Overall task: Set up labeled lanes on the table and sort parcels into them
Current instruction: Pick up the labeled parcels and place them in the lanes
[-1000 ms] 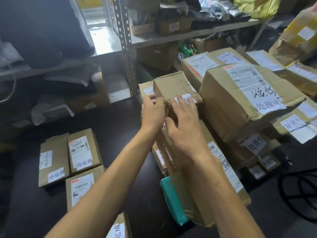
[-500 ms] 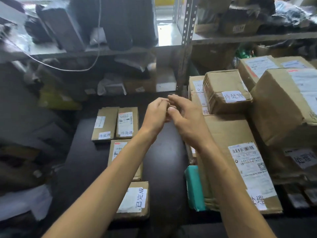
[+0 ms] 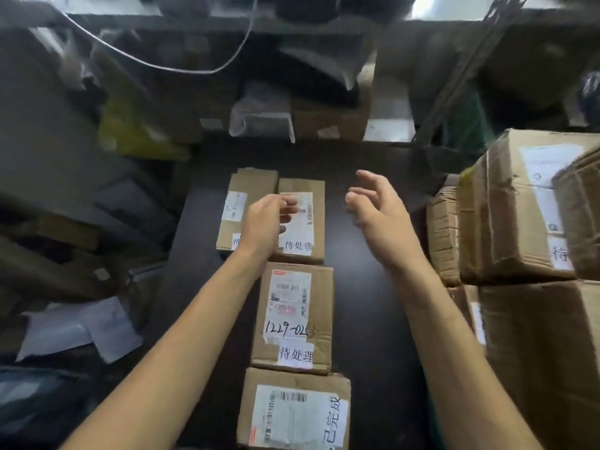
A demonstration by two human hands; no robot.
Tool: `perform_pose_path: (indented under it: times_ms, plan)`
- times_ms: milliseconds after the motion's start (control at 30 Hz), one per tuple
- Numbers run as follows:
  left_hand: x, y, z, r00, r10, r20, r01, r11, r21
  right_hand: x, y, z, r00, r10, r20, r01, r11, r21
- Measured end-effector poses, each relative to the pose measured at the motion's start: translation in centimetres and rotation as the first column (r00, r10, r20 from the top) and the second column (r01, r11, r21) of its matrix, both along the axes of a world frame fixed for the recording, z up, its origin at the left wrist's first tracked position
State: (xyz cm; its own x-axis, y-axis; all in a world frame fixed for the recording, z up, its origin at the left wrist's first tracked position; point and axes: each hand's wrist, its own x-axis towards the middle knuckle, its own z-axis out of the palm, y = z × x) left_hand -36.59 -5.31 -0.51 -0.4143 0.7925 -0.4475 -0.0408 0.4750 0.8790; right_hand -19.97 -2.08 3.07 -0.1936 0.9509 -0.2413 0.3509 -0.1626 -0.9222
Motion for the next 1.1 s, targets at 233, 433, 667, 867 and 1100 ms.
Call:
perform_pose_path:
  times_ms: [233,433,667,867,1100]
  plan:
    - [-4.0,4.1,-8.9,0.986,-0.138,0.094,0.154,0.968,-0.198,-3.5,4.4,-10.0,0.99,-0.067,0.127,0.105,0.938,-0.33]
    - [-3.5,5.5,-10.8,0.959,-0.014,0.283,0.1,0.951,-0.293,-5.9,4.2,-15.0,0.996,-0.065,0.053,0.084,0.802,-0.591]
    - [-3.5,7.5,-9.2,0.944,-0.106,0.313,0.187,0.952,-0.241,-5.0,5.1,-14.1,0.91,-0.395,-0.127,0.239,0.748,-0.619]
    - [0.0,6.6,-6.2,0.935,-0.072,0.346,0.128,0.982,-0.14,-1.8,4.0,-8.7,0.91,-0.386,-0.15,0.285,0.847,-0.449]
    - [6.6,2.8,-0.7,0.887,-0.139,0.441,0.176,0.983,-0.044,4.5,-0.3,-2.2,0.902,-0.394,-0.177,0.333,0.895,-0.295]
